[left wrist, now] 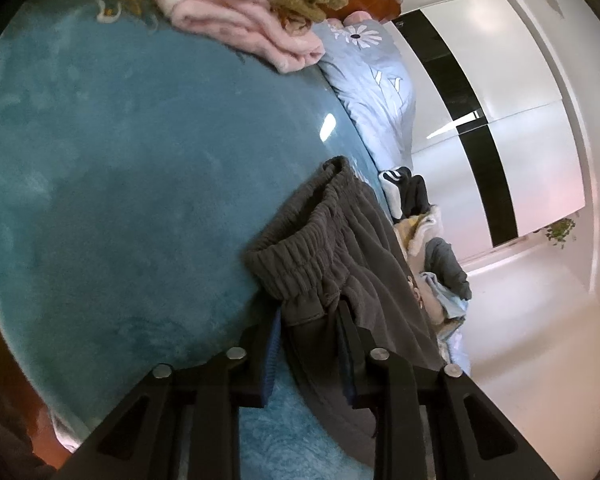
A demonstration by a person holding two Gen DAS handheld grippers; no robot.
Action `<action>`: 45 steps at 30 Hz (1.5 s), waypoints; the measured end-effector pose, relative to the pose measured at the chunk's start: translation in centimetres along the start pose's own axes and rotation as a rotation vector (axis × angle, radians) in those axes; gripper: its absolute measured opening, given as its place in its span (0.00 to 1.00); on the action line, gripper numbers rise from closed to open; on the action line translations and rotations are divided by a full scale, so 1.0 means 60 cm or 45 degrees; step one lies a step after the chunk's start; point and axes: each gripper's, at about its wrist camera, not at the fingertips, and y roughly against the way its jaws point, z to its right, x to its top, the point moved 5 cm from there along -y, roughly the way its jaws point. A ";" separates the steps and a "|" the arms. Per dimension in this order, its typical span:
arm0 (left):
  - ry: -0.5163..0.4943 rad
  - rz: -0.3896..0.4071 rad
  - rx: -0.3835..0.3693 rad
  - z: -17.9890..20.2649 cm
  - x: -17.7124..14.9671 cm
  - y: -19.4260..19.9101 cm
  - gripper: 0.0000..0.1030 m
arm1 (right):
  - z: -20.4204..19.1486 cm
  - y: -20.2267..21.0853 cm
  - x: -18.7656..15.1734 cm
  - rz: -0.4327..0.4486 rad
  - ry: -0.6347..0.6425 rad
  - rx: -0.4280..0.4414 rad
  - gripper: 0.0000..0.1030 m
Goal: Fold clothes
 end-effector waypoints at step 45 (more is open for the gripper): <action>0.075 -0.142 -0.051 0.139 0.193 -0.193 0.53 | -0.209 -0.342 0.214 -0.093 0.077 -0.177 0.10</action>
